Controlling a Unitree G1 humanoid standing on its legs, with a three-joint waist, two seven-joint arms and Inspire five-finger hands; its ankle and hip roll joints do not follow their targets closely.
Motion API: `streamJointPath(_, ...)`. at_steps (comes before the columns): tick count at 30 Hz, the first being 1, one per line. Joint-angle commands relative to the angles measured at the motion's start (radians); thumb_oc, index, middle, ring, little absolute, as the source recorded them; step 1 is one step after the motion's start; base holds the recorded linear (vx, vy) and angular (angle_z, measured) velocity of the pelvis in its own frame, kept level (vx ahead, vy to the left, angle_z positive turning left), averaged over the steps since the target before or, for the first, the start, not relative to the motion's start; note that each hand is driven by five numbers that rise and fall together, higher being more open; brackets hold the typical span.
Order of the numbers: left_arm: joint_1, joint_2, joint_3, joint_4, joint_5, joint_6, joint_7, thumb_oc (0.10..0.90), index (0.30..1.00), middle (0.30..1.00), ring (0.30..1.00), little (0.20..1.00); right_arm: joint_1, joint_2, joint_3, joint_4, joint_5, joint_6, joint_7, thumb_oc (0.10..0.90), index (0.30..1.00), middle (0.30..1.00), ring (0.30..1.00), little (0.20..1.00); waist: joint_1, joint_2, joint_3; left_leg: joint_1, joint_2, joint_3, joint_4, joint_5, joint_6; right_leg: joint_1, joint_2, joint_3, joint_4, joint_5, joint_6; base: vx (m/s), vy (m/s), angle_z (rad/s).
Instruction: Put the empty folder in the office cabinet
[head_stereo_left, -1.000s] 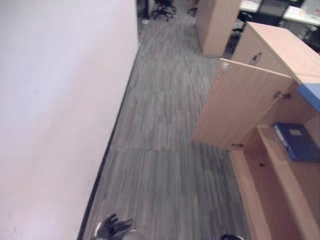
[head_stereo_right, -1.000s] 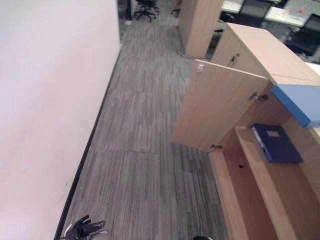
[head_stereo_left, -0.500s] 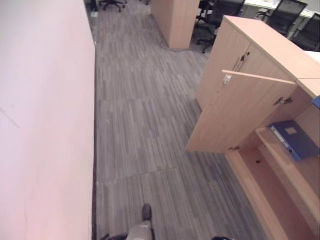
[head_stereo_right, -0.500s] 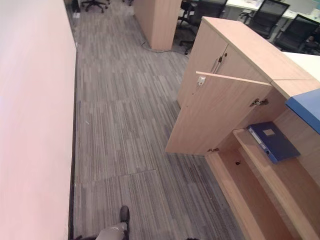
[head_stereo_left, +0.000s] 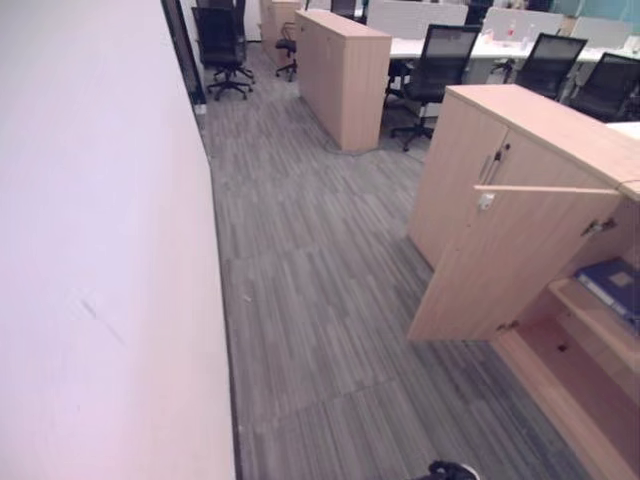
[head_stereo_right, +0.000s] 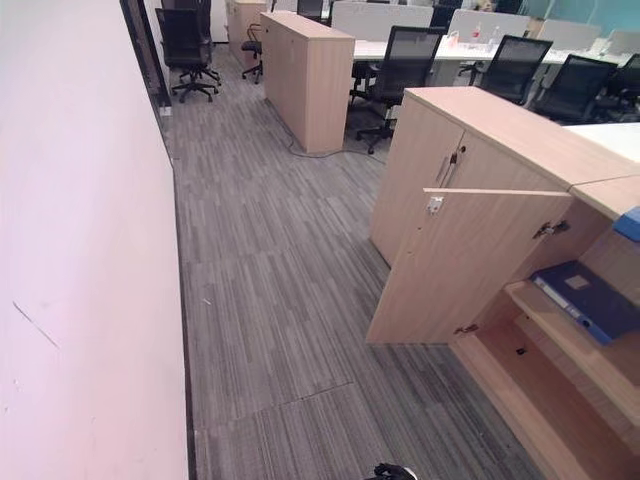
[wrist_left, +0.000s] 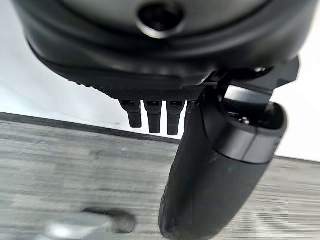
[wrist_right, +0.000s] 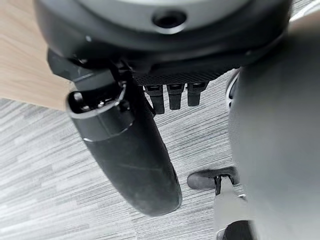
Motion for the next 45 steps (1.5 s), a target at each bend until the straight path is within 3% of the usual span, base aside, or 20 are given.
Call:
streamJointPath(1, -0.038, -0.026, 0.004, -0.001, 0.024, -0.019, -0.003, 0.8, 0.9, 0.9, 0.9, 0.9, -0.025, -0.026, -0.012, 0.003, -0.023, 0.003, -0.006, 0.8, 0.9, 0.9, 0.9, 0.9, 0.002, 0.026, 0.053, 0.073, 0.021, -0.057, -0.228, 0.094, -0.091, 0.088, 0.039, -0.034, -0.148, 0.177, 0.011, 0.03, 0.008, -0.54)
streamJointPath(8, -0.046, -0.035, -0.013, -0.006, 0.023, -0.022, -0.003, 0.8, 0.9, 0.9, 0.9, 0.9, -0.009, -0.031, -0.025, 0.018, -0.027, 0.005, -0.011, 0.8, 0.9, 0.9, 0.9, 0.9, -0.017, 0.034, 0.047, 0.057, 0.014, -0.062, -0.228, 0.091, -0.092, 0.097, 0.06, -0.037, -0.191, 0.186, 0.023, 0.02, -0.004, -0.03)
streamJointPath(16, -0.041, -0.039, -0.023, -0.01, 0.024, -0.016, -0.011, 0.8, 0.9, 0.9, 0.9, 0.9, -0.001, -0.033, -0.037, 0.025, -0.027, 0.009, -0.014, 0.8, 0.9, 0.9, 0.9, 0.9, -0.031, 0.036, 0.05, 0.066, -0.013, -0.084, -0.228, 0.086, -0.082, 0.099, 0.028, -0.022, -0.141, 0.266, 0.038, 0.02, 0.002, 0.0)
streamJointPath(20, -0.035, -0.034, -0.023, -0.014, 0.024, -0.015, -0.007, 0.8, 0.9, 0.9, 0.9, 0.9, 0.001, -0.035, -0.031, 0.02, -0.026, 0.008, -0.01, 0.8, 0.9, 0.9, 0.9, 0.9, -0.033, 0.038, 0.056, 0.065, -0.013, -0.087, -0.228, 0.086, -0.081, 0.095, 0.031, -0.017, -0.108, 0.248, 0.033, 0.03, -0.021, 0.21)
streamJointPath(21, -0.032, -0.032, -0.019, -0.011, 0.024, -0.015, -0.006, 0.8, 0.9, 0.9, 0.9, 0.9, 0.0, -0.033, -0.025, 0.018, -0.024, 0.006, -0.01, 0.8, 0.9, 0.9, 0.9, 0.9, -0.031, 0.041, 0.056, 0.063, -0.001, -0.082, -0.228, 0.087, -0.085, 0.088, 0.046, -0.013, -0.115, 0.202, 0.019, 0.02, -0.123, 0.13)
streamJointPath(22, -0.031, -0.026, -0.009, -0.005, 0.016, -0.017, -0.001, 0.8, 0.9, 0.9, 0.9, 0.9, -0.016, -0.032, -0.015, 0.009, -0.016, 0.0, -0.006, 0.8, 0.9, 0.9, 0.9, 0.9, -0.024, 0.05, 0.065, 0.051, 0.042, -0.061, -0.228, 0.101, -0.102, 0.03, 0.108, -0.012, -0.164, 0.119, -0.005, -0.01, -0.119, 0.05)
streamJointPath(23, -0.032, -0.027, -0.008, -0.005, 0.015, -0.017, -0.001, 0.8, 0.9, 0.9, 0.9, 0.9, -0.017, -0.032, -0.015, 0.01, -0.016, 0.0, -0.006, 0.8, 0.9, 0.9, 0.9, 0.9, -0.019, 0.051, 0.062, 0.047, 0.047, -0.057, -0.228, 0.102, -0.105, 0.023, 0.114, -0.009, -0.166, 0.118, -0.01, -0.06, -0.2, -0.32)
streamJointPath(24, -0.026, -0.021, -0.005, 0.003, 0.01, -0.018, 0.0, 0.8, 0.9, 0.9, 0.9, 0.9, -0.039, -0.036, 0.011, 0.001, -0.033, -0.004, -0.004, 0.8, 0.9, 0.9, 0.9, 0.9, -0.021, 0.066, 0.092, 0.059, 0.085, -0.044, -0.228, 0.109, -0.115, -0.125, 0.177, 0.011, -0.172, 0.101, -0.019, -0.05, -0.111, -0.67)
streamJointPath(25, -0.027, -0.022, -0.003, 0.004, 0.01, -0.018, 0.0, 0.8, 0.9, 0.9, 0.9, 0.9, -0.041, -0.036, 0.011, 0.001, -0.033, -0.004, -0.004, 0.8, 0.9, 0.9, 0.9, 0.9, -0.017, 0.067, 0.09, 0.057, 0.088, -0.039, -0.228, 0.108, -0.117, -0.13, 0.18, 0.016, -0.172, 0.101, -0.021, -0.04, -0.173, -0.85)
streamJointPath(26, -0.024, -0.016, 0.002, 0.002, 0.011, -0.019, 0.002, 0.8, 0.9, 0.9, 0.9, 0.9, -0.046, -0.037, 0.025, -0.006, -0.046, -0.005, -0.002, 0.8, 0.9, 0.9, 0.9, 0.9, -0.012, 0.064, 0.106, 0.072, 0.102, -0.023, -0.228, 0.106, -0.124, -0.159, 0.192, -0.021, -0.215, 0.12, -0.006, 0.05, -0.263, -0.84)
streamJointPath(27, -0.02, -0.013, 0.019, 0.003, 0.022, -0.017, 0.0, 0.8, 0.9, 0.9, 0.9, 0.9, -0.046, -0.033, 0.023, -0.015, -0.04, -0.006, -0.002, 0.8, 0.9, 0.9, 0.9, 0.9, 0.002, 0.049, 0.115, 0.102, 0.122, 0.01, -0.228, 0.107, -0.145, -0.129, 0.213, -0.112, -0.363, 0.15, -0.002, 0.05, -0.273, -0.64)
streamJointPath(28, -0.02, -0.012, 0.019, 0.003, 0.022, -0.017, 0.0, 0.8, 0.9, 0.9, 0.9, 0.9, -0.046, -0.032, 0.023, -0.015, -0.04, -0.006, -0.002, 0.8, 0.9, 0.9, 0.9, 0.9, 0.0, 0.051, 0.119, 0.107, 0.126, 0.008, -0.228, 0.108, -0.148, -0.115, 0.224, -0.119, -0.383, 0.158, -0.005, 0.09, -0.298, -0.49)
streamJointPath(30, -0.023, -0.018, 0.029, 0.008, 0.014, -0.024, 0.005, 0.8, 0.9, 0.9, 0.9, 0.9, -0.033, -0.027, 0.021, -0.007, -0.026, -0.011, -0.003, 0.8, 0.9, 0.9, 0.9, 0.9, 0.007, 0.024, 0.118, 0.117, 0.142, 0.02, -0.228, 0.109, -0.163, -0.087, 0.256, -0.113, -0.418, 0.154, -0.021, 0.1, -0.236, -0.07)
streamJointPath(32, -0.026, -0.032, 0.031, -0.008, -0.001, -0.025, 0.011, 0.8, 0.9, 0.9, 0.9, 0.9, -0.019, -0.036, 0.009, 0.015, -0.022, -0.002, -0.012, 0.8, 0.9, 0.9, 0.9, 0.9, 0.002, 0.021, 0.1, 0.12, 0.182, 0.036, -0.228, 0.118, -0.179, -0.068, 0.28, -0.126, -0.43, 0.134, -0.04, 0.13, -0.269, 0.02)
streamJointPath(37, -0.032, -0.048, 0.0, 0.005, 0.024, -0.021, -0.001, 0.8, 0.9, 0.9, 0.9, 0.9, -0.011, -0.048, -0.008, 0.013, 0.005, -0.012, -0.018, 0.8, 0.9, 0.9, 0.9, 0.9, -0.032, 0.023, 0.079, 0.136, 0.224, 0.058, -0.228, 0.129, -0.2, -0.056, 0.326, -0.1, -0.449, 0.104, -0.066, 0.08, -0.14, -0.05)
streamJointPath(45, -0.076, -0.025, -0.07, -0.036, 0.118, -0.027, -0.002, 0.8, 0.9, 0.9, 0.9, 0.9, 0.003, -0.052, 0.015, -0.001, 0.022, -0.031, -0.022, 0.8, 0.9, 0.9, 0.9, 0.9, -0.081, 0.023, 0.055, 0.206, 0.304, 0.131, -0.228, 0.138, -0.249, -0.042, 0.422, -0.003, -0.471, 0.035, -0.117, 0.12, -0.163, -0.32)
